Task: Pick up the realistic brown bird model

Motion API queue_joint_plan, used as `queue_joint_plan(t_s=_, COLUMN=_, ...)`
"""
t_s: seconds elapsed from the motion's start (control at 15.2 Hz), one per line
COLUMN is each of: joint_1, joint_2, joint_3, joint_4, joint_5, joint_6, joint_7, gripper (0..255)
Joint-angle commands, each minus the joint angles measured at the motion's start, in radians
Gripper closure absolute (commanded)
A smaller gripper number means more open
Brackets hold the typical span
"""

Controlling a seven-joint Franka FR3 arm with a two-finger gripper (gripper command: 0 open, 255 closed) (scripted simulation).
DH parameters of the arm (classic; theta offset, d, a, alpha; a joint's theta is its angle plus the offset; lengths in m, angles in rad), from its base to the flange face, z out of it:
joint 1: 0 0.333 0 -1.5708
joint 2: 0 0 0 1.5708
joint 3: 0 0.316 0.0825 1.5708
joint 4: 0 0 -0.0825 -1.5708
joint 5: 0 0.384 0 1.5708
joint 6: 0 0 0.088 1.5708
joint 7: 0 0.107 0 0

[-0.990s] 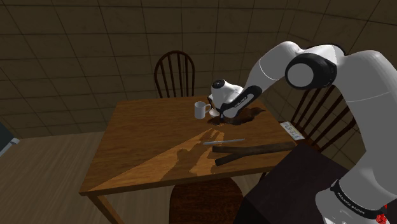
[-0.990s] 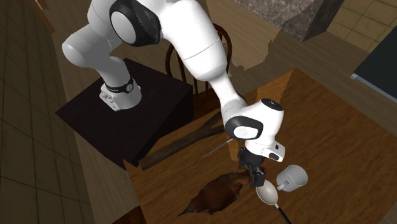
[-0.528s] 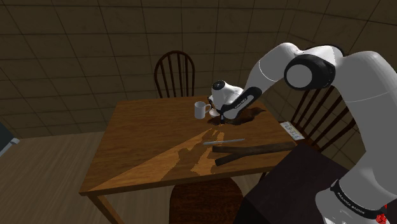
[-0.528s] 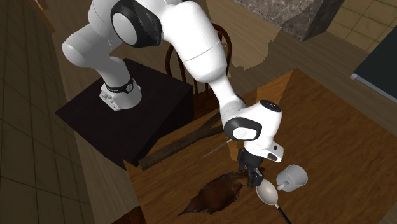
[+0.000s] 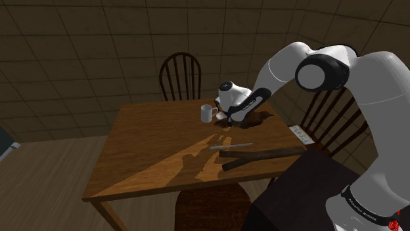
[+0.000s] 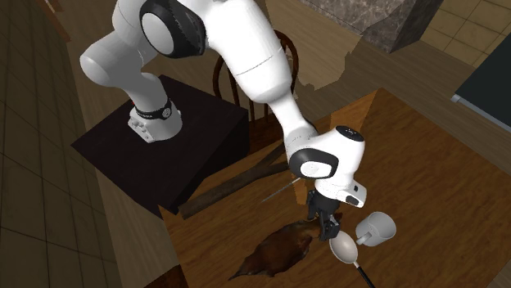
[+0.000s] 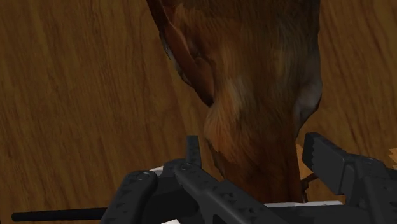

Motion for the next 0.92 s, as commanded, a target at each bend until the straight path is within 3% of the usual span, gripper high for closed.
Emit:
queue_joint_plan(t_s=0.0, joint_1=-0.002, joint_2=-0.026, joint_3=0.003, joint_4=-0.014, joint_5=0.002, joint_6=-0.009, joint_7=-0.008, gripper=255)
queue_joint_plan(t_s=0.86, joint_1=-0.013, joint_2=-0.147, joint_3=0.024, joint_4=-0.053, joint_5=0.029, joint_6=-0.086, joint_7=-0.059, gripper=255)
